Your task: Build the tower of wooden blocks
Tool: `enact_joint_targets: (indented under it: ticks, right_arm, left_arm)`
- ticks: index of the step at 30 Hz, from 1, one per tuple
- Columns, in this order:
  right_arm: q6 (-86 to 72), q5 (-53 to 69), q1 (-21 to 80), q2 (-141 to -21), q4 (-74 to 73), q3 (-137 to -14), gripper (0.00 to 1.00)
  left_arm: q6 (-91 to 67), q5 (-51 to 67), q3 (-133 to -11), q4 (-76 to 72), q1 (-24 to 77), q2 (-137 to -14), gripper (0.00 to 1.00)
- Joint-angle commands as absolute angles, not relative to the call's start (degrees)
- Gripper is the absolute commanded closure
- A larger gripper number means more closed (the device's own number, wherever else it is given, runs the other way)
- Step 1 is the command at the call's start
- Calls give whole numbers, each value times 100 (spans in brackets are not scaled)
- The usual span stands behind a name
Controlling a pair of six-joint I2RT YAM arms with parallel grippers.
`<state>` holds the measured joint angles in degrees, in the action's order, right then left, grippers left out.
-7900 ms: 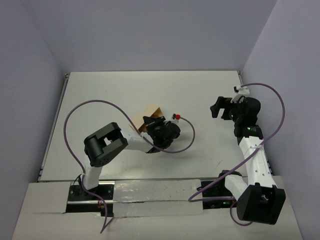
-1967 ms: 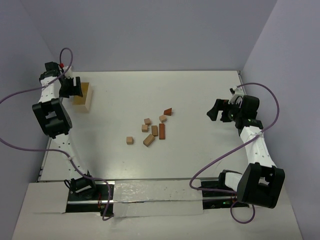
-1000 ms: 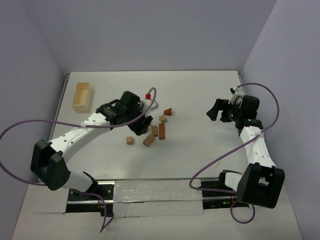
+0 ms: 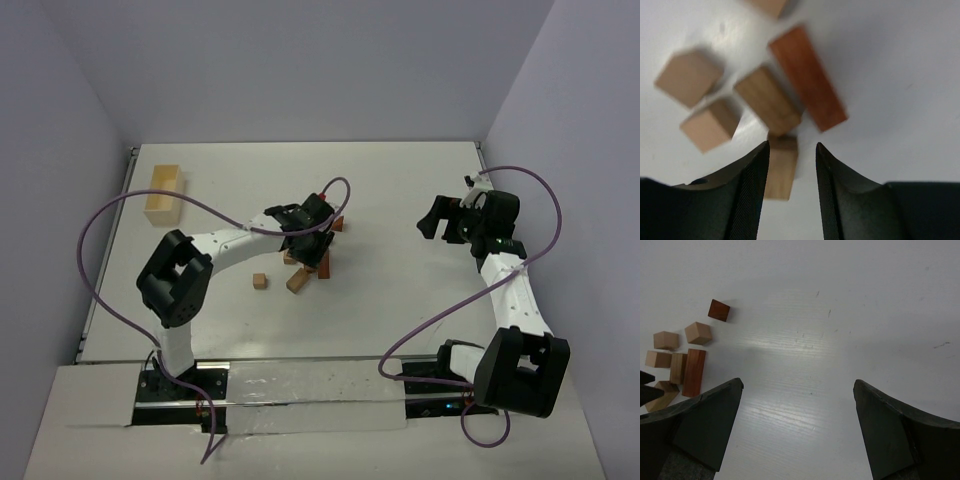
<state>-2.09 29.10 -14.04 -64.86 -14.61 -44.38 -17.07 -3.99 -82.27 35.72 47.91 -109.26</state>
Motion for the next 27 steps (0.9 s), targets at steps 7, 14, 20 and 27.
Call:
enact_joint_targets:
  ticks: [7,14,20,27]
  right_arm:
    - [-251,2940,-1424,-6574,-1305,-4680,0]
    - [-240,2956,-1424,-6563,-1327,-4676,0]
    - [-221,2946,-1433,-6574,-1327,-4683,0]
    - [-193,2935,-1424,-6609,-1328,-4710,0]
  left_arm:
    - [-1310,-624,-6903,3626,4680,-9875,41]
    - [-1318,-609,-6715,3454,4685,-10023,43]
    - [-1260,-300,-6912,3514,4686,-10246,55]
    - [-1134,279,-7093,3707,4693,-10212,100]
